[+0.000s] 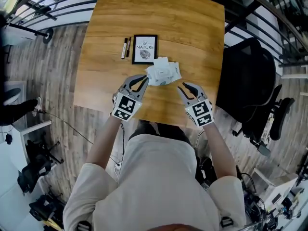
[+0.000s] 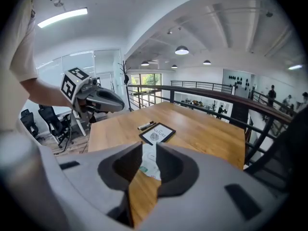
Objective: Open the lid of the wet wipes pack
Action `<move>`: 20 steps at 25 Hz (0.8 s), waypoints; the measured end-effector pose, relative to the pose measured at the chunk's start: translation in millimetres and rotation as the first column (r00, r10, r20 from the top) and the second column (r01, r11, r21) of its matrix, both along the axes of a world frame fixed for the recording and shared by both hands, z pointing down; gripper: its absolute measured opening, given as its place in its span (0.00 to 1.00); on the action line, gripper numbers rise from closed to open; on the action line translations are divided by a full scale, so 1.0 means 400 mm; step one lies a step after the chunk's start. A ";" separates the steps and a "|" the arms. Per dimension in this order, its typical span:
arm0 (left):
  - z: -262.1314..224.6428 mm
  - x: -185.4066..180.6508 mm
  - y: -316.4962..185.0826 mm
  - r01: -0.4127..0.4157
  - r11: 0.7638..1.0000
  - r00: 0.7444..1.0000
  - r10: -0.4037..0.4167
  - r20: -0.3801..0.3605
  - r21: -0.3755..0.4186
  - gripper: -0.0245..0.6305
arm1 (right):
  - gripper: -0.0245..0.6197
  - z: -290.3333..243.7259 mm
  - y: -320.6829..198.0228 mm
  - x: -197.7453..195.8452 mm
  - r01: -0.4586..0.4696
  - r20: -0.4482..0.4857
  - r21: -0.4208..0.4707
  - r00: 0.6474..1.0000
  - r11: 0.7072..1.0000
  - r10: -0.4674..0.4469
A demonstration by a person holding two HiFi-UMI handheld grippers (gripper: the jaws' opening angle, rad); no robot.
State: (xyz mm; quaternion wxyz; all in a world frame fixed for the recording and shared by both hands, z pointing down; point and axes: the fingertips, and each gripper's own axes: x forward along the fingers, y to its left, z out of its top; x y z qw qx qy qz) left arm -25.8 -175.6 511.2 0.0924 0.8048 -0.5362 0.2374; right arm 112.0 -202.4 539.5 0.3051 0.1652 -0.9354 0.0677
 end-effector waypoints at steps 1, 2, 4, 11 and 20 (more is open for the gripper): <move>-0.021 -0.002 0.023 0.005 1.000 1.000 -0.005 -0.015 0.008 0.06 | 0.17 -0.024 0.018 -0.001 -0.009 0.006 0.015 1.000 1.000 0.009; -0.039 -0.004 0.046 0.010 1.000 1.000 -0.009 -0.028 0.016 0.05 | 0.15 -0.046 0.036 -0.003 -0.018 0.014 0.032 1.000 0.999 0.017; -0.071 -0.010 0.090 0.014 0.999 0.999 -0.012 -0.045 0.032 0.05 | 0.12 -0.085 0.072 -0.007 -0.044 0.029 0.061 0.999 0.997 0.042; -0.167 -0.019 0.248 -0.011 0.998 0.997 0.016 -0.072 0.068 0.03 | 0.04 -0.204 0.212 0.010 -0.175 0.083 0.131 0.983 0.976 0.165; -0.241 -0.008 0.391 -0.029 0.996 0.990 0.040 -0.132 0.084 0.03 | 0.04 -0.311 0.350 0.051 -0.283 0.142 0.165 0.955 0.945 0.261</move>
